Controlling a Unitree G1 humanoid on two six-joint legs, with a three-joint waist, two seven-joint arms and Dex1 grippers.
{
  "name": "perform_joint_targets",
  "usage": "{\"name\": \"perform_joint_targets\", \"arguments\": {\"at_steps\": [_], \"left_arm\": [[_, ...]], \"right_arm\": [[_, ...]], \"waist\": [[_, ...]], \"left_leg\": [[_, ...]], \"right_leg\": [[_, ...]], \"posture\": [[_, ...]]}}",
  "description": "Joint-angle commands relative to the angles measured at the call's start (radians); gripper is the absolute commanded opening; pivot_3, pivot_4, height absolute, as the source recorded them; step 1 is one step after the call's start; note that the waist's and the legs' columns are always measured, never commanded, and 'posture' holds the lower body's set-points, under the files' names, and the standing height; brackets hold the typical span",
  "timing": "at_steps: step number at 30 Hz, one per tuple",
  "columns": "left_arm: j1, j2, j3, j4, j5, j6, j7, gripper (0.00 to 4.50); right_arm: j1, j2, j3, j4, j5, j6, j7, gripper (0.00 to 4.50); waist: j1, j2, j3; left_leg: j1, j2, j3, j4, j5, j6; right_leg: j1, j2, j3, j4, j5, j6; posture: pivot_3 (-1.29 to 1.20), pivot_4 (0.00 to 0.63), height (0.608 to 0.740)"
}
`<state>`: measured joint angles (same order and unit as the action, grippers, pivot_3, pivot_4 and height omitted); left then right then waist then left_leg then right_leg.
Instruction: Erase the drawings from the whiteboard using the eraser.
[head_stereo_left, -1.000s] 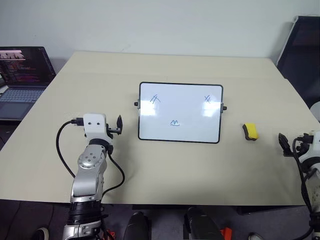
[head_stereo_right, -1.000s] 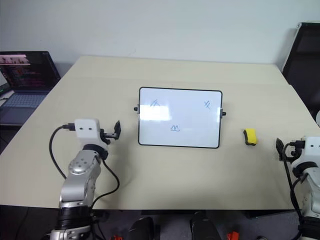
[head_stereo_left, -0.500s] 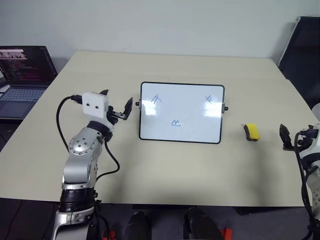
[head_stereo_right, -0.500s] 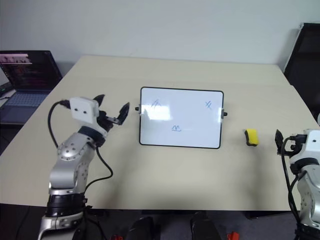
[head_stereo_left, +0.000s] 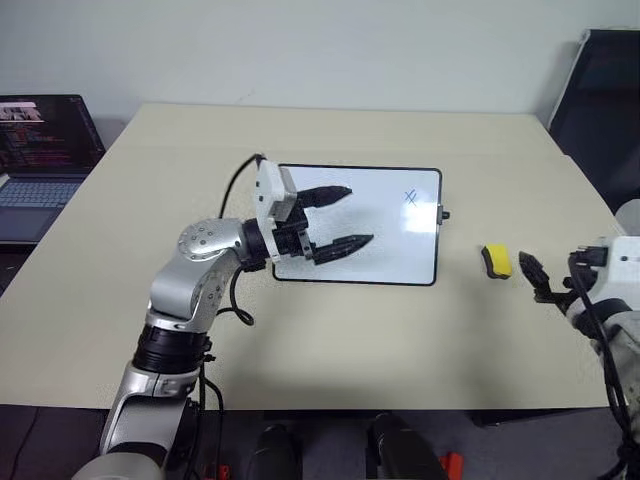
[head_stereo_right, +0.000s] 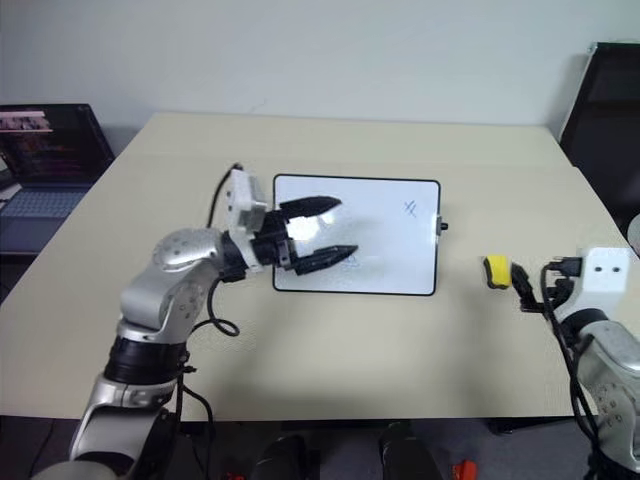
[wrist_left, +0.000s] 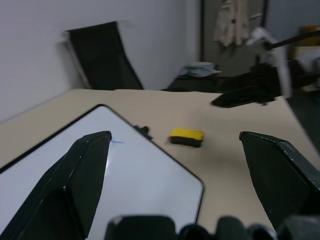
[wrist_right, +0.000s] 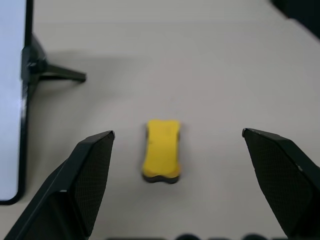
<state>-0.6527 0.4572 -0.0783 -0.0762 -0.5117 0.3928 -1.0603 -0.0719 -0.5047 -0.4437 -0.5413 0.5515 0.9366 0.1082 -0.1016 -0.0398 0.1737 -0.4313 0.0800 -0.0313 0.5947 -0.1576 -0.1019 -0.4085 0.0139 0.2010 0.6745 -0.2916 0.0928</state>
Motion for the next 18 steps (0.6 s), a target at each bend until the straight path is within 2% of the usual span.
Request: {"name": "perform_joint_targets", "arguments": {"at_steps": [1,9,18], "left_arm": [[-0.087,0.007,-0.029,0.060,-0.011,-0.023,-0.121,4.50],[-0.084,0.061,-0.055,0.094,0.039,-0.090,-0.251,4.50],[-0.078,0.061,-0.047,0.092,0.040,-0.087,-0.266,4.50]], "right_arm": [[-0.083,0.003,0.055,0.108,-0.061,-0.032,-0.016,4.49],[-0.173,0.060,0.164,0.267,-0.188,-0.144,-0.042,4.49],[-0.235,0.109,0.165,0.395,-0.235,-0.230,-0.037,4.49]], "waist": [[-0.002,0.000,0.000],[-0.009,0.001,0.000],[-0.009,0.001,0.001]], "left_leg": [[0.000,0.000,0.000,0.000,0.000,0.000],[-0.001,0.000,-0.001,-0.002,0.000,0.000],[-0.002,0.000,-0.002,-0.002,0.000,0.000]], "right_leg": [[0.000,0.000,0.000,0.000,0.000,0.000],[-0.001,0.000,-0.001,0.000,0.001,0.003],[-0.001,0.000,-0.002,0.000,0.002,0.005]], "posture": [[0.00,0.150,0.740],[0.00,0.150,0.740],[0.00,0.150,0.740]]}}
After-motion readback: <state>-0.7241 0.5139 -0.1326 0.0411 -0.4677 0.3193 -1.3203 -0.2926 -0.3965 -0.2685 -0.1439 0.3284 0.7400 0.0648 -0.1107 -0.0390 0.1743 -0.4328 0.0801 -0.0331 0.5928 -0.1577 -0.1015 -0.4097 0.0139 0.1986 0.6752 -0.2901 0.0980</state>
